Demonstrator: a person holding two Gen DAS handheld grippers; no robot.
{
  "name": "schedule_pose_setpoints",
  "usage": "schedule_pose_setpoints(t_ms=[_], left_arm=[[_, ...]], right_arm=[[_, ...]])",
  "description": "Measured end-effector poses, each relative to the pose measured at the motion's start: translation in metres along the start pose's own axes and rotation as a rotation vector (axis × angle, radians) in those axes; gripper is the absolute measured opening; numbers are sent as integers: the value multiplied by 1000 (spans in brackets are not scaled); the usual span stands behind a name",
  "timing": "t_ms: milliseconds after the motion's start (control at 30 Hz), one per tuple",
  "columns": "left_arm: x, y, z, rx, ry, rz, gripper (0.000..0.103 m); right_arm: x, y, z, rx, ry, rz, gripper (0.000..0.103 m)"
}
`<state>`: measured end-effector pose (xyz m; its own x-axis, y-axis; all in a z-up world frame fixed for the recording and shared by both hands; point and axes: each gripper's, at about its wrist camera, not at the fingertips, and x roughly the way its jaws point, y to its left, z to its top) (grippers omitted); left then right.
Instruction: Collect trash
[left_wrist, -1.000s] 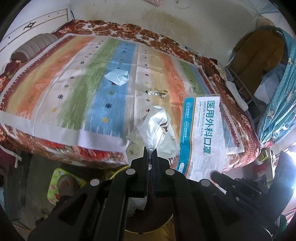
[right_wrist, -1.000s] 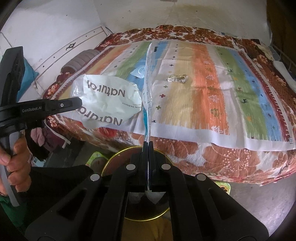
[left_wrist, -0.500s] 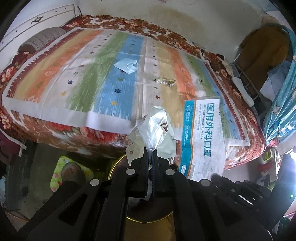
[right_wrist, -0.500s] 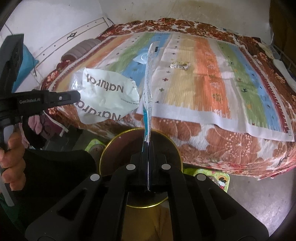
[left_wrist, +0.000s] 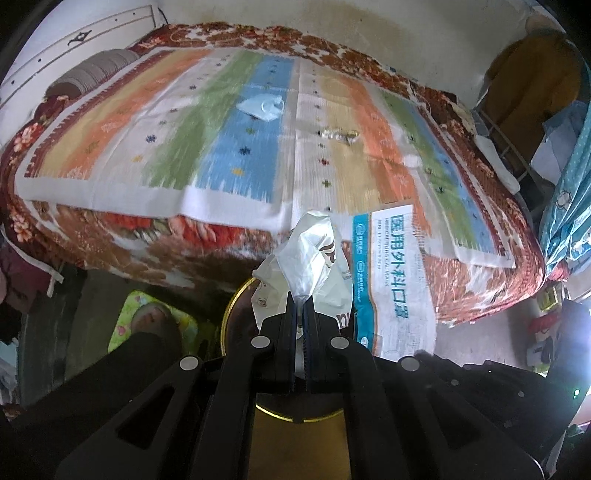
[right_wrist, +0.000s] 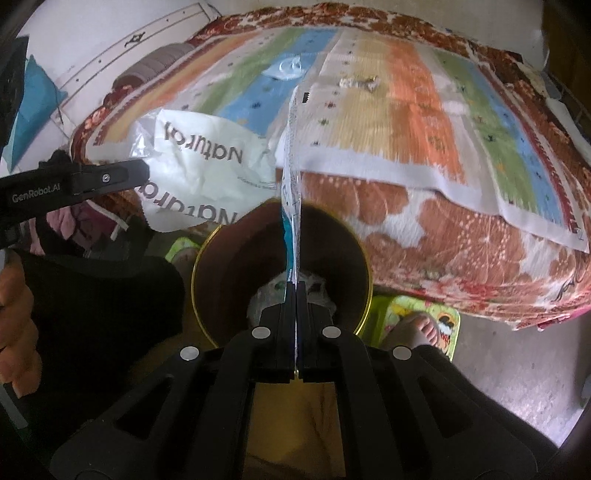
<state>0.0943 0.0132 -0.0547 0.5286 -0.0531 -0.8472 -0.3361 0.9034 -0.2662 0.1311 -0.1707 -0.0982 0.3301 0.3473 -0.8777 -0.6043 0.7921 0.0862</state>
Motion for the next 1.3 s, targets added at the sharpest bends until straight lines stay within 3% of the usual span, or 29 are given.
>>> schedule_pose_setpoints(t_ms=[267, 567, 867, 1033, 1300], left_arm=[[18, -3, -16, -20, 69, 4, 2], [39, -2, -21, -25, 131, 47, 2], [69, 0, -24, -46, 217, 74, 2], [85, 6, -20, -84, 235, 118, 2], [103, 10, -17, -134, 268, 113, 2]], right_arm=[[20, 13, -13, -26, 77, -3, 0], [52, 1, -13, 38, 196, 41, 0], [82, -1, -12, 42, 284, 13, 0], [91, -9, -8, 77, 302, 7, 0], [110, -21, 0, 114, 327, 17, 0]])
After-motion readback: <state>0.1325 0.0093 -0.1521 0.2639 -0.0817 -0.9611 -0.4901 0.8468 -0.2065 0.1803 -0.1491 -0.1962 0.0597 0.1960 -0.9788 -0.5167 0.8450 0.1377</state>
